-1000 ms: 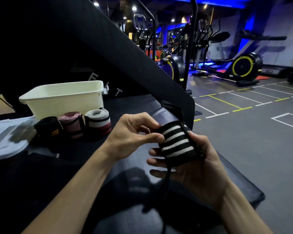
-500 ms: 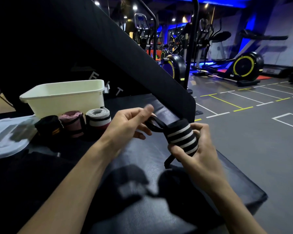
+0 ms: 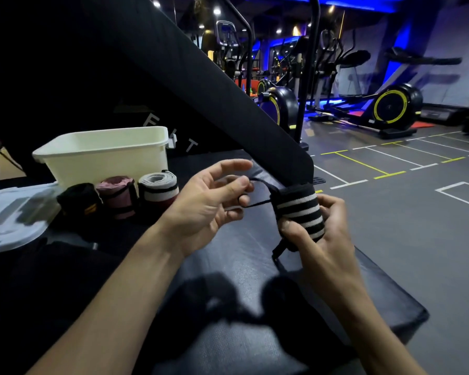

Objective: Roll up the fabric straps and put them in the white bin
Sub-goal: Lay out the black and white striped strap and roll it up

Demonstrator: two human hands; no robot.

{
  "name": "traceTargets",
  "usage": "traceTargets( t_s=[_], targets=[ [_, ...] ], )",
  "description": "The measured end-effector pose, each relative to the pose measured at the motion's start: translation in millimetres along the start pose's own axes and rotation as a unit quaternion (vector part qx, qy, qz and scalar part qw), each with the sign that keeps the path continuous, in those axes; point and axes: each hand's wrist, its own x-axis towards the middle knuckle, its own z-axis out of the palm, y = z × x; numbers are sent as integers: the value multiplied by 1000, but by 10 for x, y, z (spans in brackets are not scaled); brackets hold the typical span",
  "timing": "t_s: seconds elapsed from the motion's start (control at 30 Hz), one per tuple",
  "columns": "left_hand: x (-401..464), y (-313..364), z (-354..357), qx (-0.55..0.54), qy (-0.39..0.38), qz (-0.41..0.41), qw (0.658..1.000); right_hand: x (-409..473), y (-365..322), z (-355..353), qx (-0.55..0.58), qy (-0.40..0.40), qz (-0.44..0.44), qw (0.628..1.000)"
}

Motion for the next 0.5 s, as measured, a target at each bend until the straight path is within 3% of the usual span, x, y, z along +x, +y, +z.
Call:
traceTargets(
  t_s=[0.17,0.3,0.4,0.5],
  targets=[
    [31,-282,138,2,71,-22,997,-22,-56,121,212,-59,67,973],
    [26,-426,216,-2,83,-12,996,-47,-139,168,358,-129,112,918],
    [2,-375,238,-9,63,3,998,-30,-122,129,417,-203,146,874],
    [-15,-359,265,5,52,27,998,-2,-97,53,417,-226,170,864]
  ],
)
